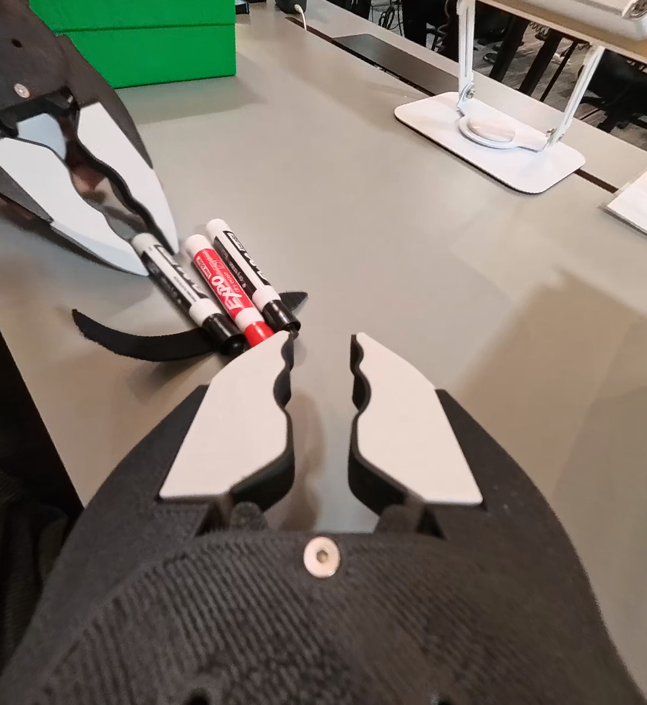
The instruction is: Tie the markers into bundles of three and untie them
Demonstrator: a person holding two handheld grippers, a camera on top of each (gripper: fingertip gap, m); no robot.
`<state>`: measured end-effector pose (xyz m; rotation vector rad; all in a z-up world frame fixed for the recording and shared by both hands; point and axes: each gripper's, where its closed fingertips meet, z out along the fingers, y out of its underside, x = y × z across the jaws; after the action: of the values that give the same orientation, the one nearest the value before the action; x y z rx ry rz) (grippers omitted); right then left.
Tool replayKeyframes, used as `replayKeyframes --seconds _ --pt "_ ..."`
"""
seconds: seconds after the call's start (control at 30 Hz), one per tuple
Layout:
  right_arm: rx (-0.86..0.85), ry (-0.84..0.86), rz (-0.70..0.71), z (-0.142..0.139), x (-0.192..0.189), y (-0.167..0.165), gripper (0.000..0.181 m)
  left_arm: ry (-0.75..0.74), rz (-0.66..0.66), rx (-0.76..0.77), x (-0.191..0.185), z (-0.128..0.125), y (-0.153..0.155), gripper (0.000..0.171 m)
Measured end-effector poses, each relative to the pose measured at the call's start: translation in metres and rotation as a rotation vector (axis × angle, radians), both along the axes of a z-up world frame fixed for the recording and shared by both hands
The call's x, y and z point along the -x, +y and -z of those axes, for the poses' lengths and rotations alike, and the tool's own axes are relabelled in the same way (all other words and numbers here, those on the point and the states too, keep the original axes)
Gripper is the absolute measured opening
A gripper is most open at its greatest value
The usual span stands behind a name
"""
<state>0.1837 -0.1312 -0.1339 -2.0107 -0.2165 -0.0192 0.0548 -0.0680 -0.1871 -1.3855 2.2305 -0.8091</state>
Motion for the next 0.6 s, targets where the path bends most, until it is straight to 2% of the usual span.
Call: replayKeyframes --seconds 0.17,0.43,0.6 --pt "-0.018 -0.001 0.004 -0.003 0.0 0.0 0.028 -0.037 0.024 0.041 0.003 -0.016 -0.002 0.023" --pt "-0.184 -0.037 -0.07 -0.032 0.015 0.001 0.03 -0.198 0.005 0.083 -0.003 -0.048 -0.001 0.022" --pt "-0.244 -0.08 -0.163 -0.04 0.037 0.004 0.033 -0.358 -0.031 0.221 -0.008 -0.085 -0.004 0.02"
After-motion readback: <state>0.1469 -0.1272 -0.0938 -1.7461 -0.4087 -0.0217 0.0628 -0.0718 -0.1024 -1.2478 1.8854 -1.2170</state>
